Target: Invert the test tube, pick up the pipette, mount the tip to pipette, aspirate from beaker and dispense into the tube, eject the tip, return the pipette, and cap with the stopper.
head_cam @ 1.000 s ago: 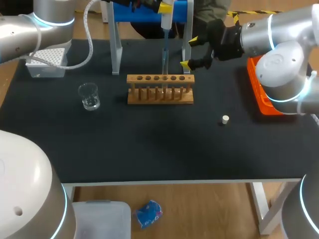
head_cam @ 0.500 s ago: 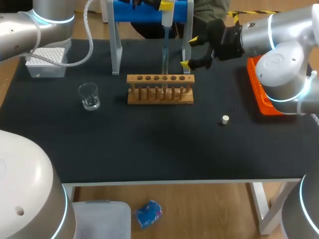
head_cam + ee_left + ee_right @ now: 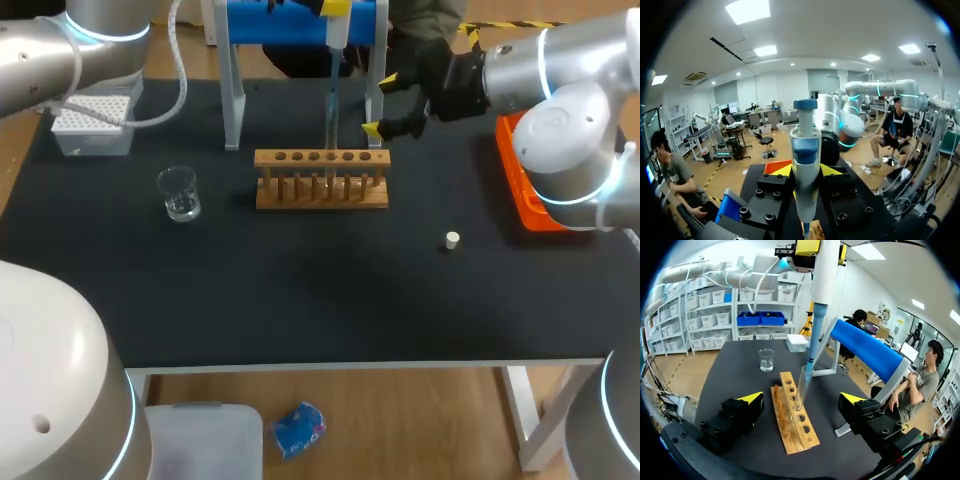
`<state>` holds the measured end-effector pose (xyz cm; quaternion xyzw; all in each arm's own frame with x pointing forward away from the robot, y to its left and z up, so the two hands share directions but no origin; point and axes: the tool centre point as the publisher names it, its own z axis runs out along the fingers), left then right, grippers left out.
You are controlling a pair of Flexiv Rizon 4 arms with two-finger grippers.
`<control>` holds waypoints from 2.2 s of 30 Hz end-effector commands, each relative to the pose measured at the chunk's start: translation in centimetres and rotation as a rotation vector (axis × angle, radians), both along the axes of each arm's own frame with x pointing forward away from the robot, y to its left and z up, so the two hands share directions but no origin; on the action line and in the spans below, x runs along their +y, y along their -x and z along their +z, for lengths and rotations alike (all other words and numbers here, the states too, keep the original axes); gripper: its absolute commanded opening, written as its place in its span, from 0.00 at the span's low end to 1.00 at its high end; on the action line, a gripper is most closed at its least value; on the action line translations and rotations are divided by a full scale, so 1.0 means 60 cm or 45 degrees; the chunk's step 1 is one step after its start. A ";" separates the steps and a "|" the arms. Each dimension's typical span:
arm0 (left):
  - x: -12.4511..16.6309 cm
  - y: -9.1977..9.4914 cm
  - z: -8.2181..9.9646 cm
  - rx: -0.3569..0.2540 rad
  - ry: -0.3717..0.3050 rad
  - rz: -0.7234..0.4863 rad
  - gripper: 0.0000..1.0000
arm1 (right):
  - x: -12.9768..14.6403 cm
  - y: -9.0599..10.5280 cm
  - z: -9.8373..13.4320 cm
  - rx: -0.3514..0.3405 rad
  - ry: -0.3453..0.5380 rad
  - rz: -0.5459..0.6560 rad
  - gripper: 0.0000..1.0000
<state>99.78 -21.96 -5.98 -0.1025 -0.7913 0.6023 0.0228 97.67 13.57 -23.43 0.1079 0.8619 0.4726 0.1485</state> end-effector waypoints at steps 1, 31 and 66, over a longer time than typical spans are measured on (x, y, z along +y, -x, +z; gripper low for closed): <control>-0.001 0.002 0.006 -0.003 -0.009 0.003 0.00 | 0.000 0.000 -0.001 -0.001 0.000 0.000 1.00; -0.010 0.020 0.046 -0.052 -0.038 -0.006 0.00 | 0.000 0.000 -0.001 -0.001 0.000 0.000 1.00; -0.017 0.031 0.087 -0.088 -0.085 -0.016 0.00 | 0.000 0.000 -0.001 -0.001 0.000 0.000 1.00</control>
